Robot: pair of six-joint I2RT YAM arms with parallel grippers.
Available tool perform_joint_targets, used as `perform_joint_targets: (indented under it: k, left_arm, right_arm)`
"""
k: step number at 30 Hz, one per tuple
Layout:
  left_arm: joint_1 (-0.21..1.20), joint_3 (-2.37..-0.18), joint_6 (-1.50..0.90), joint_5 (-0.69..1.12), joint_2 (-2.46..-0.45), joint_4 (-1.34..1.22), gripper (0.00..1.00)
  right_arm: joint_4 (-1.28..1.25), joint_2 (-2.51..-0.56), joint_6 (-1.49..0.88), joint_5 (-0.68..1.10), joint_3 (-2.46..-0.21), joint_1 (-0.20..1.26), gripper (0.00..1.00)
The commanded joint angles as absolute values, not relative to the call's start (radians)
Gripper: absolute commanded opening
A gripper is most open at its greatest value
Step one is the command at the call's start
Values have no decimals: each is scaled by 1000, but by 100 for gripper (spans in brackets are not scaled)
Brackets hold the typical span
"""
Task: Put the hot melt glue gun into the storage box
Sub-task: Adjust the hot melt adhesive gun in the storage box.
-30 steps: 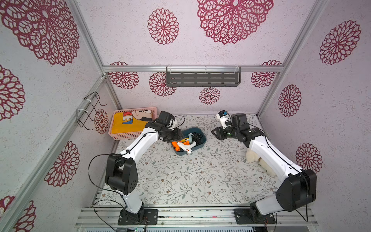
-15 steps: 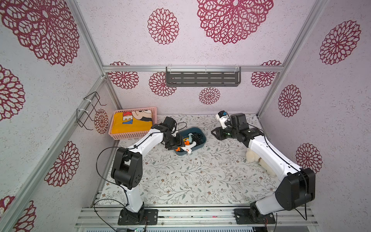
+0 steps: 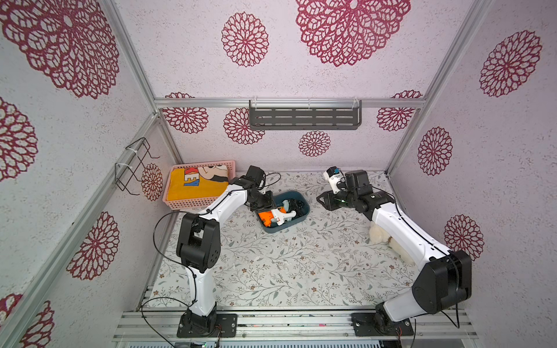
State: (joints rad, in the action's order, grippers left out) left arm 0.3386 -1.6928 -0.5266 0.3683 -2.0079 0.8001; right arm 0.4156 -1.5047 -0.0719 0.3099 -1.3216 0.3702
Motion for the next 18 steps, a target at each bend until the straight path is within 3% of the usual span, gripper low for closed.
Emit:
perform_joint_targets:
  k: [1, 9, 18]
  left_arm:
    - [322, -1733, -496, 368, -2068, 777, 34]
    - [319, -1764, -494, 382, -2158, 810, 33]
    - [333, -1601, -481, 354, -2045, 849, 41]
  right_arm:
    - [394, -1503, -82, 319, -1370, 369, 38]
    - [395, -1497, -83, 316, -1363, 369, 38]
    - [394, -1485, -83, 314, -1347, 365, 38]
